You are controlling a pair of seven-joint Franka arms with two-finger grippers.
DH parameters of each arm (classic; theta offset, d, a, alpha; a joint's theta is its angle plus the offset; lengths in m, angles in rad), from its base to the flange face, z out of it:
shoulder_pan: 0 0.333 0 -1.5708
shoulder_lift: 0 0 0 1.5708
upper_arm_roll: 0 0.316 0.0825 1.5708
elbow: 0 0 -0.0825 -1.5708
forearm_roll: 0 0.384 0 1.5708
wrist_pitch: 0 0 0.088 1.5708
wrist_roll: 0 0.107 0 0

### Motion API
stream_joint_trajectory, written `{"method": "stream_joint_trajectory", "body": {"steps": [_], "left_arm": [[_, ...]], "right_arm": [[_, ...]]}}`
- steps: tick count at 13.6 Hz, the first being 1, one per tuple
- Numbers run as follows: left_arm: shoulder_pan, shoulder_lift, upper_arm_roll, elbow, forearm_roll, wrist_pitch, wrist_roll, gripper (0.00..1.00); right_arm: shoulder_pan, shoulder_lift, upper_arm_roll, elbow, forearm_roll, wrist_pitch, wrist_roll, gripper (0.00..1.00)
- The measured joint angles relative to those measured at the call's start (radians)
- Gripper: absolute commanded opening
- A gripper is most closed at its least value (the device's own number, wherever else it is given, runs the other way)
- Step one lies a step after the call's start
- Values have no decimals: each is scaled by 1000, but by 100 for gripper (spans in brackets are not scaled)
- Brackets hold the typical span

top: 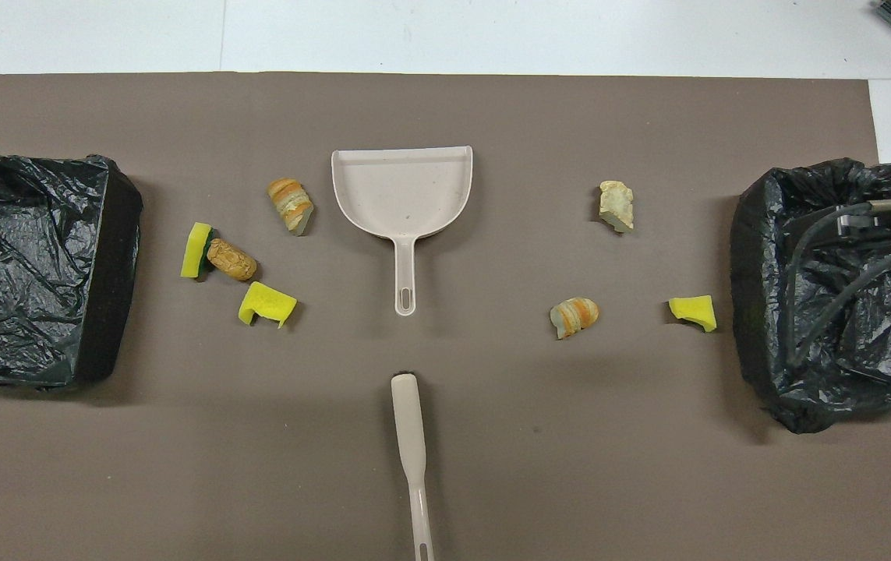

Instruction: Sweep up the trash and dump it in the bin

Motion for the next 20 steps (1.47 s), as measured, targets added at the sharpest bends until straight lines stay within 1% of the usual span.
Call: {"method": "stream_joint_trajectory", "body": {"steps": [5, 10, 20], "left_arm": [[0, 0, 0, 0, 0, 0, 0, 100], [0, 0, 0, 0, 0, 0, 0, 100], [0, 0, 0, 0, 0, -1, 0, 100]], "right_arm": [[-46, -1, -14, 0, 0, -10, -3, 100], [-70, -4, -17, 0, -2, -47, -3, 100], [-69, -7, -11, -3, -2, -52, -4, 100]]}}
